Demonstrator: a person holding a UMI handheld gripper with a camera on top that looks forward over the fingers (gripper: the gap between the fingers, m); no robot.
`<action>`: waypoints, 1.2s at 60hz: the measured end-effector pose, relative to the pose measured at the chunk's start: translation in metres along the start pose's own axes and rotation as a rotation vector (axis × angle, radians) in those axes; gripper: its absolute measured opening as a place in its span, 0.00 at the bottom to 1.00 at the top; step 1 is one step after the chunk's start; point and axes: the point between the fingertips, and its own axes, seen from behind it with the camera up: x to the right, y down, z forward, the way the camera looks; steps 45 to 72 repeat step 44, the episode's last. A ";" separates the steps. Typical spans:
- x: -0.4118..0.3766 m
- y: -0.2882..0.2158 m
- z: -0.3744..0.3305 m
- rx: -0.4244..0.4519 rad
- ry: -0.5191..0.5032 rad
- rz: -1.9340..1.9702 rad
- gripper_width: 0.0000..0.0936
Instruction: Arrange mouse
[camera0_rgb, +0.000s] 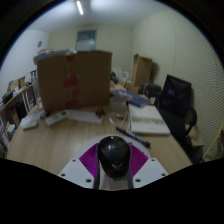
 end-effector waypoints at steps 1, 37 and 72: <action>0.001 0.009 0.004 -0.019 -0.005 0.004 0.40; -0.010 0.030 -0.077 -0.110 -0.010 0.089 0.90; -0.026 0.029 -0.142 -0.100 -0.002 0.117 0.90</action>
